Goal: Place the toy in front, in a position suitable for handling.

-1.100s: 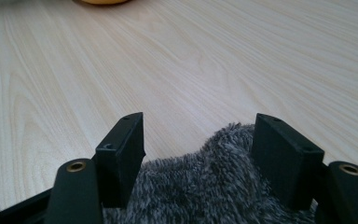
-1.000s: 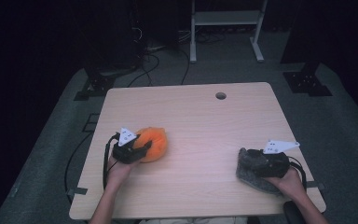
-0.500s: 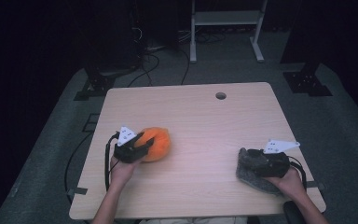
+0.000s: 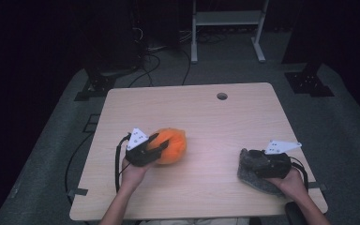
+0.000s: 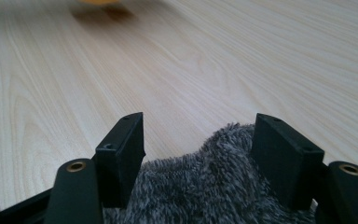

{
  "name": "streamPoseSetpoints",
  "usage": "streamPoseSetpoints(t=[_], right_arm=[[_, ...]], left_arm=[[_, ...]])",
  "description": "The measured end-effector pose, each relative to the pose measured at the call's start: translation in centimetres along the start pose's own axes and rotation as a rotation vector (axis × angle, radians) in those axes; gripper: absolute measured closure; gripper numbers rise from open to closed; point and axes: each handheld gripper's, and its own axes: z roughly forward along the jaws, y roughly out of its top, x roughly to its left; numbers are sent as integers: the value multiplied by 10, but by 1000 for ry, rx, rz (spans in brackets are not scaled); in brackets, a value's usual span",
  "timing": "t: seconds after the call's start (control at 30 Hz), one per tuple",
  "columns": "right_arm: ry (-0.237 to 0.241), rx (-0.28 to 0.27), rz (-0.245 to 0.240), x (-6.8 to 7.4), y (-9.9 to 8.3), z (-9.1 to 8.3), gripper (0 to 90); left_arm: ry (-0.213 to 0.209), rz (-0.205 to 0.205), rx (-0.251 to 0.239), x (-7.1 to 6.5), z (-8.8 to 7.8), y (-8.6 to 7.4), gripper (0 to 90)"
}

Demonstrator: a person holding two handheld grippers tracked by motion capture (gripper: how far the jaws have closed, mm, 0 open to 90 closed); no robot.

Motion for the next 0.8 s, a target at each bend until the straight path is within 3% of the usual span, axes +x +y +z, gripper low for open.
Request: streamPoseSetpoints(t=[0.47,0.67,0.8], right_arm=[[-9,5,-5,0,0,0,332],[-58,47,8,-2,-1,4,339],[-63,57,10,-3,-1,5,339]], left_arm=[[-91,30,-3,-34,15,2,516],[-122,39,-4,-45,20,0,514],[-138,45,-2,-51,24,-2,511]])
